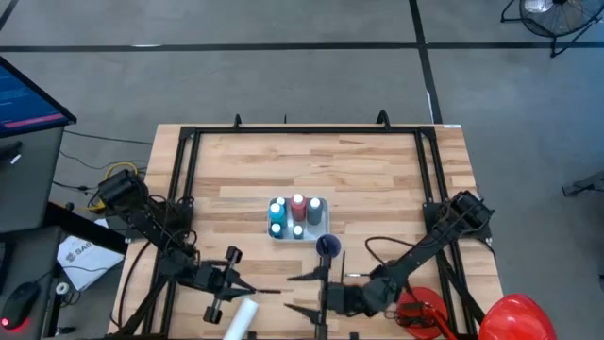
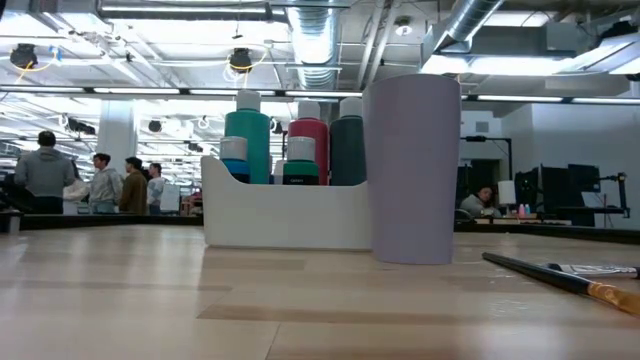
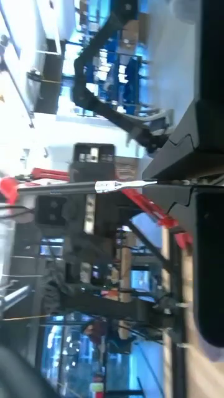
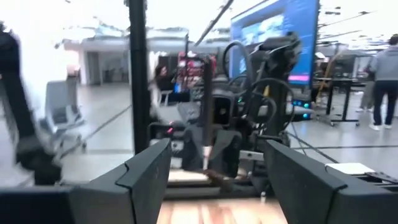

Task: Pick & Place Paint Supplies
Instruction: Put the silver paintbrush into the blue cup

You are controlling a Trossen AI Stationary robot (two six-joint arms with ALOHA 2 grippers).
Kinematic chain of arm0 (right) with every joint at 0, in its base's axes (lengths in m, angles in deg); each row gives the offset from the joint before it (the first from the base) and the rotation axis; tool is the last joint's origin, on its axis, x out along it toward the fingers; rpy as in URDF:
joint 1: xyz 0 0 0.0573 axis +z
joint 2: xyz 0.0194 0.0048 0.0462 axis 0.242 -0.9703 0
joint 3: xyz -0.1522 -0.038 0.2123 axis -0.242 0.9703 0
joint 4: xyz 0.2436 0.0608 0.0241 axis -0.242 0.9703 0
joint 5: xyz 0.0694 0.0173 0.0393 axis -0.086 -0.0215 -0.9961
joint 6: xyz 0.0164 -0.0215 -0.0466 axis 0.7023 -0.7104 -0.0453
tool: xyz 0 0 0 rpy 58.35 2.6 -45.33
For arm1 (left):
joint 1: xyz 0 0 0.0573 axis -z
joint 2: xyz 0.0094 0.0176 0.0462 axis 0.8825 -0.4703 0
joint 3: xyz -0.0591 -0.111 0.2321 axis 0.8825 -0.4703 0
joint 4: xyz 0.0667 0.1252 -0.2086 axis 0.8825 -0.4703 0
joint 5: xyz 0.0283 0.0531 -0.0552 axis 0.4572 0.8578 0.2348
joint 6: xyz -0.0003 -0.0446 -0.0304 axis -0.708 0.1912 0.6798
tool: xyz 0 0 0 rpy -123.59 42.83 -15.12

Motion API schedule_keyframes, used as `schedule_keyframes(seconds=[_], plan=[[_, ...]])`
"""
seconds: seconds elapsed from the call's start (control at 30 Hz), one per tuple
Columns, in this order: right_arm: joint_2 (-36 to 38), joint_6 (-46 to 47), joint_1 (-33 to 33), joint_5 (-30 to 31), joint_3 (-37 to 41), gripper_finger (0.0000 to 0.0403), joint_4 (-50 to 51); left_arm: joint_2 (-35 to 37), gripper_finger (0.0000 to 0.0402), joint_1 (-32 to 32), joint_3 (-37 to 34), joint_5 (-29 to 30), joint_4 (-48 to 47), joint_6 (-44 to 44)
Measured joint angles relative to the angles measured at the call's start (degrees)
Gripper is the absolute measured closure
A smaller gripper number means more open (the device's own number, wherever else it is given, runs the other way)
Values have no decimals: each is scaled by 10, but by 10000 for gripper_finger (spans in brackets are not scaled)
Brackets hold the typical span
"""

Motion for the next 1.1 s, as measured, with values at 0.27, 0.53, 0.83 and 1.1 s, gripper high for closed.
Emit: schedule_keyframes(seconds=[0.27, 0.53, 0.83, 1.1], plan=[[-1, -146, -19, 1, -41, 154, -113, 73, 401, -42, 13, -42, 4, -52], [0, -257, -7, 1, -119, 154, -80, 152, 401, -66, 13, -180, 0, -73], [-1, -249, 17, -76, -121, 154, 15, 125, 401, -77, 13, -179, -26, -86], [-1, -291, 24, -81, -121, 154, 25, 87, 401, -132, 38, -196, -90, -88]])
